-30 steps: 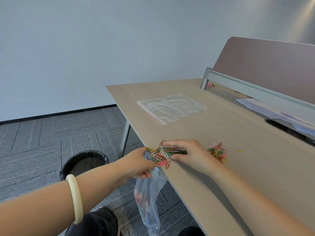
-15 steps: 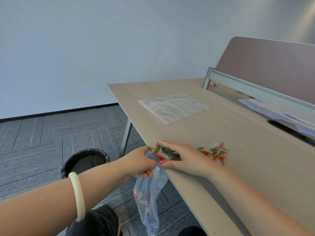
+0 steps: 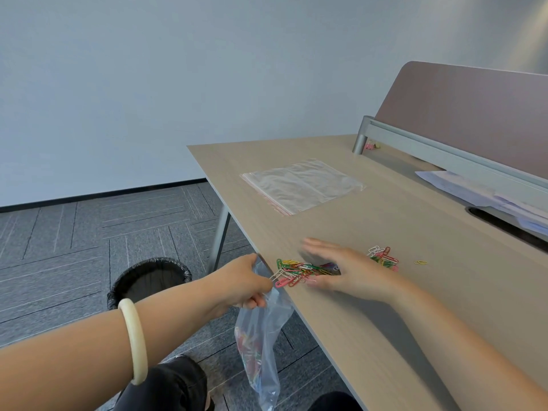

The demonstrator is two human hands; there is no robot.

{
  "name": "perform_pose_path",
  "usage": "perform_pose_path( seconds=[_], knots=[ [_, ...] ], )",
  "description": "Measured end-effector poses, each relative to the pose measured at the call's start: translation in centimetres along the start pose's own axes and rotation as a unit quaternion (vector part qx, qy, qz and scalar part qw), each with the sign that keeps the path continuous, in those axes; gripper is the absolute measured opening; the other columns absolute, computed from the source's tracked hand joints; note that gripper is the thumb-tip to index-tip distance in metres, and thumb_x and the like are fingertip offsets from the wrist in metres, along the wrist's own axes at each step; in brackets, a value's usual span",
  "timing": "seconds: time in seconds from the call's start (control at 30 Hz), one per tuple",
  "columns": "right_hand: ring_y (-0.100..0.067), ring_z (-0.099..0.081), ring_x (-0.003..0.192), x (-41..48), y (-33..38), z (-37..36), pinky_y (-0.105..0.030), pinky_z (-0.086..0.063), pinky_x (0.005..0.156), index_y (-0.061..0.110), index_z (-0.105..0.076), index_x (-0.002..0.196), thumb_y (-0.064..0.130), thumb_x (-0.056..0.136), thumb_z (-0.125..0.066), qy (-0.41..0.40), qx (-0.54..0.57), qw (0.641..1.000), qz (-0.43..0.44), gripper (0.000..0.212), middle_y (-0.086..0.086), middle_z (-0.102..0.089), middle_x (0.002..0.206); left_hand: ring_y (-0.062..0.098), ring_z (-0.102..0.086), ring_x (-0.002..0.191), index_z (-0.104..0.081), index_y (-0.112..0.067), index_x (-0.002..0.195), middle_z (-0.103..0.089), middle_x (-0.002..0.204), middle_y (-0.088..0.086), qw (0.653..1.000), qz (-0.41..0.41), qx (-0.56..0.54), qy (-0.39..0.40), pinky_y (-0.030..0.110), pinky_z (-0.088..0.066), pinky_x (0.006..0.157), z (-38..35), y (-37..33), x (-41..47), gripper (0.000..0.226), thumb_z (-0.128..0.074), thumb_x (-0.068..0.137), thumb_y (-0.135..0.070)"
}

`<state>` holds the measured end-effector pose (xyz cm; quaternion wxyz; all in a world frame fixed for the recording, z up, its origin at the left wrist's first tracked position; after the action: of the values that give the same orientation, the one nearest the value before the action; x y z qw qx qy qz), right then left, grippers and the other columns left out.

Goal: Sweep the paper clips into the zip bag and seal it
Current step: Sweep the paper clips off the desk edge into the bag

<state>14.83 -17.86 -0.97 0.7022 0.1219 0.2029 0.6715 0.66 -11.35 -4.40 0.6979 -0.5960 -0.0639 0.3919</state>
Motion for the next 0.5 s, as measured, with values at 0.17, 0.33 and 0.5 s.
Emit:
perform_pose_path(
  seconds=[0.17, 0.33, 0.5],
  knots=[
    [-0.004, 0.020, 0.140, 0.7, -0.1, -2.1, -0.024, 0.012, 0.113, 0.025, 0.005, 0.147, 0.049, 0.096, -0.019, 0.023, -0.155, 0.987, -0.023, 0.061, 0.010, 0.018, 0.155, 0.012, -0.042, 0.041, -0.027, -0.018, 0.143, -0.058, 0.047, 0.002, 1.000, 0.009, 0.010, 0.000, 0.020, -0.036, 0.047, 0.0, 0.3, 0.0, 0.066, -0.050, 0.083, -0.004],
    [-0.004, 0.013, 0.142, 1.5, 1.2, -2.6, -0.024, 0.008, 0.115, 0.023, 0.003, 0.148, 0.045, 0.098, -0.018, 0.009, -0.148, 0.989, -0.012, 0.058, 0.007, 0.012, 0.157, 0.009, -0.042, 0.037, -0.047, -0.021, 0.124, -0.058, 0.047, 0.002, 1.000, 0.006, 0.003, 0.004, 0.019, -0.035, 0.045, -0.1, 0.2, 0.0, 0.045, -0.049, 0.082, -0.005],
    [-0.004, 0.005, 0.143, 1.7, 3.1, -2.8, -0.017, 0.006, 0.112, 0.021, -0.008, 0.148, 0.037, 0.100, -0.025, 0.001, -0.102, 0.994, 0.032, 0.054, 0.006, 0.002, 0.158, 0.007, -0.047, 0.038, -0.051, -0.021, 0.118, -0.057, 0.050, 0.002, 1.000, 0.001, -0.004, 0.004, 0.019, -0.037, 0.047, -0.3, 0.1, 0.1, 0.041, -0.049, 0.081, -0.004]
  ],
)
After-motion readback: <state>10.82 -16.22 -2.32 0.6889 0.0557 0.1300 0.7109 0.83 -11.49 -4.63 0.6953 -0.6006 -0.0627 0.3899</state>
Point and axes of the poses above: each hand's wrist, its own x-axis towards the middle knuckle, its own z-axis out of the back of the hand, y = z × x, the point moved 8 cm from there along x, towards the middle knuckle
